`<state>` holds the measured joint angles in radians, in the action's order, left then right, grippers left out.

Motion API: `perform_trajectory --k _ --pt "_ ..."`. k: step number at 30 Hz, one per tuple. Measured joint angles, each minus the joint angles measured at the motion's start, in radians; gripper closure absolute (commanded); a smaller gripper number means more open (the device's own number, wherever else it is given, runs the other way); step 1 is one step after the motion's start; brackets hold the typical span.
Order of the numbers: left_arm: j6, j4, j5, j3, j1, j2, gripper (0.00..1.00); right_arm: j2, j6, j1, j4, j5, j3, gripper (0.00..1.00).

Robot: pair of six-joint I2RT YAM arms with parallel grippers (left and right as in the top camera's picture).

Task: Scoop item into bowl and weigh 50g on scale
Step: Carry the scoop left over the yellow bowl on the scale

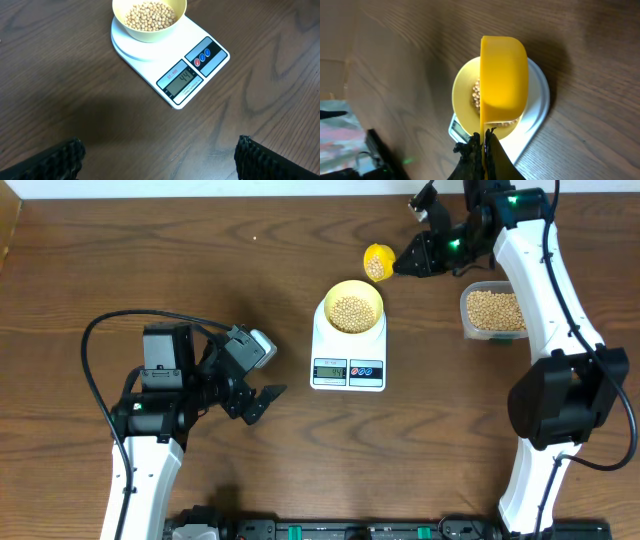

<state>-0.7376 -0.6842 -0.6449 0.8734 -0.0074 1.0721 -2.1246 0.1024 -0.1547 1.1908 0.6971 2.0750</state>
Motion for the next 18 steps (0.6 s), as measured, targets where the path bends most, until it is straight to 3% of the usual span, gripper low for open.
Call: perform_trajectory --k 18 --pt "0.000 0.000 0.000 0.000 0.000 0.000 0.02 0.000 0.072 -0.161 0.045 -0.147 0.003 0.99"
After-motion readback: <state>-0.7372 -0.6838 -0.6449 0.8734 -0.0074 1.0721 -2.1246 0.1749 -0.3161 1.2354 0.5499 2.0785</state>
